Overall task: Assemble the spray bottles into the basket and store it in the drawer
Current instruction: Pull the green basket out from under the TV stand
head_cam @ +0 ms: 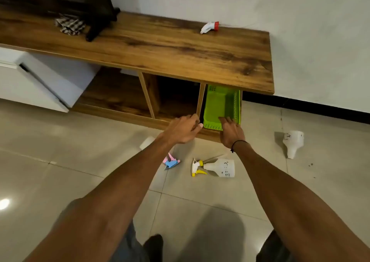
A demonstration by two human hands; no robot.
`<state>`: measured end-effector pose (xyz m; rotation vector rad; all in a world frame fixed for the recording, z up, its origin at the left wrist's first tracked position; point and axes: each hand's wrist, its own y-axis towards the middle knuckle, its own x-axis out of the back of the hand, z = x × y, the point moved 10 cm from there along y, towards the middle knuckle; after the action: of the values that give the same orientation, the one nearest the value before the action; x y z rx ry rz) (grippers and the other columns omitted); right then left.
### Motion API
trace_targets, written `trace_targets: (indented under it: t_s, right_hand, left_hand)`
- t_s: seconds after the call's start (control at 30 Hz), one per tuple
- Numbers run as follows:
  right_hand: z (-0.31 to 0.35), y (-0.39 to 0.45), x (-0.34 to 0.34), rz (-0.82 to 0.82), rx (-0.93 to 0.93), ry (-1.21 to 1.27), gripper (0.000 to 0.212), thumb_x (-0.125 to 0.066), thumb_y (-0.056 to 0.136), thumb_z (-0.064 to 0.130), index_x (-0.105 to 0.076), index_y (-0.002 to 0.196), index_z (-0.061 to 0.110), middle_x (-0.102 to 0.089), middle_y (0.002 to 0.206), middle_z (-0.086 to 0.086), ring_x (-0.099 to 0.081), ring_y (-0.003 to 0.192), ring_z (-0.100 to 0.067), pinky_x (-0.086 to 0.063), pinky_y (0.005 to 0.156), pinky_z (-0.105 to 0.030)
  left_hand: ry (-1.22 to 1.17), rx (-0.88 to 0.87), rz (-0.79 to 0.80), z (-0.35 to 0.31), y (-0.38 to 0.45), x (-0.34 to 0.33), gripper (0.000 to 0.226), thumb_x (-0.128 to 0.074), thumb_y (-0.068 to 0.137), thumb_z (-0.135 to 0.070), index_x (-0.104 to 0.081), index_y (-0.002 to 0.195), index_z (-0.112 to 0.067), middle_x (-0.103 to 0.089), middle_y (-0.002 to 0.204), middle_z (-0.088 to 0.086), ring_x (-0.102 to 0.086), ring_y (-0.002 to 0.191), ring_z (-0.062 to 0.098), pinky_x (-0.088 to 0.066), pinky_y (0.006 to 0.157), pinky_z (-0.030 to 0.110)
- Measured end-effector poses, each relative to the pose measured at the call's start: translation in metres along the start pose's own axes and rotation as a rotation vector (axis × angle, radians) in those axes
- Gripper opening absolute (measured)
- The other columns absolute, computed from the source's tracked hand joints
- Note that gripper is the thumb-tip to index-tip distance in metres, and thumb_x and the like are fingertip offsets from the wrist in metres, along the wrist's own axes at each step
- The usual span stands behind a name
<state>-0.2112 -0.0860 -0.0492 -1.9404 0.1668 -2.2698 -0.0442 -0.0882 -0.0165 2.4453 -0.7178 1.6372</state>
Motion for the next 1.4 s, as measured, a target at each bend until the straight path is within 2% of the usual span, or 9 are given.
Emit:
trace_targets:
  t_s: [0.27,0.4,0.67,0.73,0.87,0.97,1.17,1.3,1.4]
  right_hand:
    - [0.005,0.030,-0.029,-0.024,0.045,-0.246,0.048,-0.059,0.092,0.006,-0.050,0.139,0.013,-0.061,0.132,-0.012,-0.050,0.130,-0.036,-0.046,0.104,-0.049]
    - [0.020,0.034,-0.042,0.030,0.118,-0.282,0.039,-0.060,0.090,-0.001,-0.058,0.128,0.010,-0.062,0.124,-0.015,-0.056,0.124,-0.038,-0.053,0.097,-0.051]
    - [0.087,0.022,-0.066,0.132,0.200,-0.078,0.030,-0.059,0.098,0.023,-0.057,0.124,0.008,-0.057,0.129,-0.022,-0.056,0.120,-0.046,-0.050,0.094,-0.049]
    - [0.110,0.017,-0.067,0.099,0.165,0.076,0.033,-0.064,0.095,0.026,-0.058,0.119,0.005,-0.059,0.125,-0.026,-0.057,0.118,-0.048,-0.049,0.094,-0.048]
    - [0.163,0.004,-0.066,0.034,0.086,0.338,0.027,-0.064,0.093,0.025,-0.059,0.110,0.004,-0.063,0.118,-0.026,-0.058,0.114,-0.049,-0.049,0.091,-0.047]
    - [0.195,-0.006,-0.071,0.018,0.031,0.437,0.027,-0.067,0.091,0.028,-0.061,0.104,0.005,-0.066,0.115,-0.024,-0.061,0.112,-0.047,-0.050,0.088,-0.043]
    - [0.259,-0.024,-0.106,0.100,-0.029,0.555,0.030,-0.072,0.087,0.029,-0.068,0.102,0.003,-0.072,0.112,-0.021,-0.065,0.112,-0.042,-0.052,0.090,-0.041]
    - [0.301,-0.046,-0.140,0.198,-0.019,0.590,0.019,-0.071,0.084,0.024,-0.065,0.086,0.006,-0.074,0.105,-0.022,-0.068,0.107,-0.041,-0.053,0.087,-0.040]
    - [0.331,-0.062,-0.166,0.256,-0.004,0.604,0.017,-0.072,0.081,0.022,-0.064,0.082,0.007,-0.075,0.103,-0.023,-0.070,0.102,-0.041,-0.055,0.084,-0.042]
  left_hand:
    - [-0.045,0.077,0.131,0.035,0.008,-0.033,0.043,-0.044,0.111,-0.049,-0.056,0.138,-0.018,-0.067,0.134,0.007,-0.066,0.120,0.024,-0.054,0.091,0.042]
    - [-0.104,0.129,0.198,0.044,0.002,-0.042,0.050,-0.055,0.106,-0.050,-0.052,0.145,-0.018,-0.067,0.134,0.009,-0.061,0.109,0.019,-0.052,0.086,0.037]
    - [-0.328,0.323,0.610,0.058,-0.051,-0.077,0.090,-0.064,0.100,-0.056,-0.024,0.166,-0.009,-0.037,0.168,0.013,-0.055,0.142,0.032,-0.049,0.105,0.035]
    - [-0.393,0.338,0.587,0.064,-0.067,-0.077,0.082,-0.064,0.099,-0.056,-0.040,0.160,-0.005,-0.042,0.166,0.015,-0.060,0.138,0.034,-0.055,0.101,0.040]
    - [-0.530,0.349,0.412,0.083,-0.093,-0.070,0.068,-0.078,0.093,-0.044,-0.049,0.139,-0.005,-0.077,0.120,0.017,-0.078,0.107,0.025,-0.066,0.072,0.032]
    - [-0.604,0.419,0.273,0.114,-0.117,-0.058,0.062,-0.081,0.092,-0.026,-0.046,0.138,-0.006,-0.073,0.119,0.020,-0.081,0.095,0.029,-0.068,0.078,0.042]
    - [-0.811,0.622,0.192,0.176,-0.193,-0.077,0.053,-0.070,0.101,-0.027,-0.045,0.147,-0.023,-0.069,0.106,0.013,-0.080,0.094,0.040,-0.067,0.085,0.044]
    - [-0.800,0.710,0.181,0.211,-0.236,-0.092,0.051,-0.067,0.101,-0.014,-0.050,0.150,-0.012,-0.065,0.108,0.002,-0.077,0.072,0.011,-0.061,0.099,0.045]
    - [-0.893,0.887,0.129,0.243,-0.267,-0.116,0.050,-0.067,0.102,-0.007,-0.051,0.150,-0.002,-0.068,0.104,0.000,-0.073,0.078,0.010,-0.064,0.084,0.035]
